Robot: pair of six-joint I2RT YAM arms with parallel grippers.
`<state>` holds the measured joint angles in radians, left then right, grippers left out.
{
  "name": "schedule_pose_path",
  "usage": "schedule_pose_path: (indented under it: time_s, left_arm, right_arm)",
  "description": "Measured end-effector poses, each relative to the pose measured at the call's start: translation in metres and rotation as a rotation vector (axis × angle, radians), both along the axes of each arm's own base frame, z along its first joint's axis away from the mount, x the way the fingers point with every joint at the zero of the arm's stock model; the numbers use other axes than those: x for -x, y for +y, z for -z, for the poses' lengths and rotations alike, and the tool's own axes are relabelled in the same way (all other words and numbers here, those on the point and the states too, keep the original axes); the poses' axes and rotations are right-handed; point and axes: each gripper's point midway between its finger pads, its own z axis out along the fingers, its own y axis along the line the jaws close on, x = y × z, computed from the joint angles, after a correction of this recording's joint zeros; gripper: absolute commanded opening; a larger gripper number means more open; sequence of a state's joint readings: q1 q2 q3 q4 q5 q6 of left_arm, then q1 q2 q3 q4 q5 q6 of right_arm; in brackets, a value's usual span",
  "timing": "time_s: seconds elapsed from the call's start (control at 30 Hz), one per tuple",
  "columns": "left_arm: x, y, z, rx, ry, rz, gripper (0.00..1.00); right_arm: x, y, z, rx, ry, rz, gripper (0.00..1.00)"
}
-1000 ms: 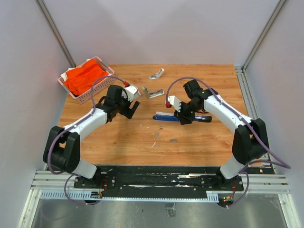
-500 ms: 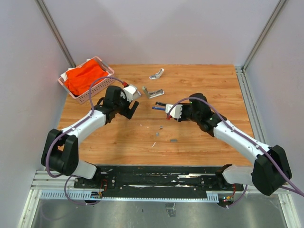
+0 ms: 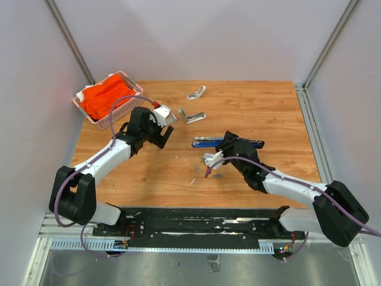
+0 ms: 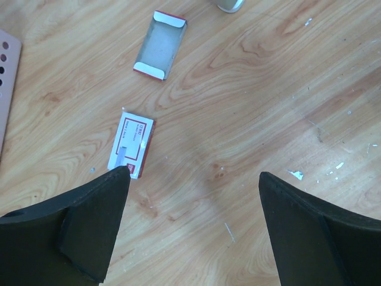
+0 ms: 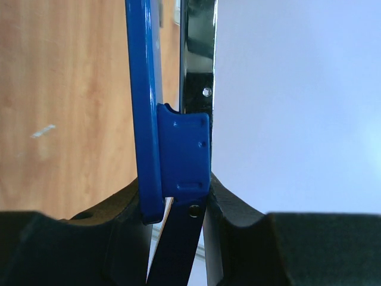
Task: Unload the staples from the stapler
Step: Unload the staple at the center of the board.
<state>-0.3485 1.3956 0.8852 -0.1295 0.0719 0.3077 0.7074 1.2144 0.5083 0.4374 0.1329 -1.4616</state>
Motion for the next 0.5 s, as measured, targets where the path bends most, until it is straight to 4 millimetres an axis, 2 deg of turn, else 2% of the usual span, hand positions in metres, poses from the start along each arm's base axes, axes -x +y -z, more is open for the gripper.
schedule_pose_path:
  time_s: [0.13, 0.27, 0.37, 0.5]
  left_arm:
    - [0.0, 0.001, -0.007, 0.001, -0.02, -0.003, 0.94]
    - [0.0, 0.002, -0.015, 0.006, -0.039, -0.006, 0.94]
    - [0.0, 0.002, -0.019, 0.008, -0.051, -0.007, 0.95]
    - [0.001, 0.003, -0.024, 0.01, -0.065, -0.005, 0.95]
  right_arm:
    - [-0.003, -0.003, -0.024, 0.051, -0.176, 0.01, 0.01]
    - [-0.004, -0.004, -0.063, 0.047, -0.349, 0.033, 0.01]
    - [0.002, -0.006, -0.091, 0.036, -0.485, 0.034, 0.01]
    - [0.013, -0.011, -0.109, 0.053, -0.618, 0.037, 0.0]
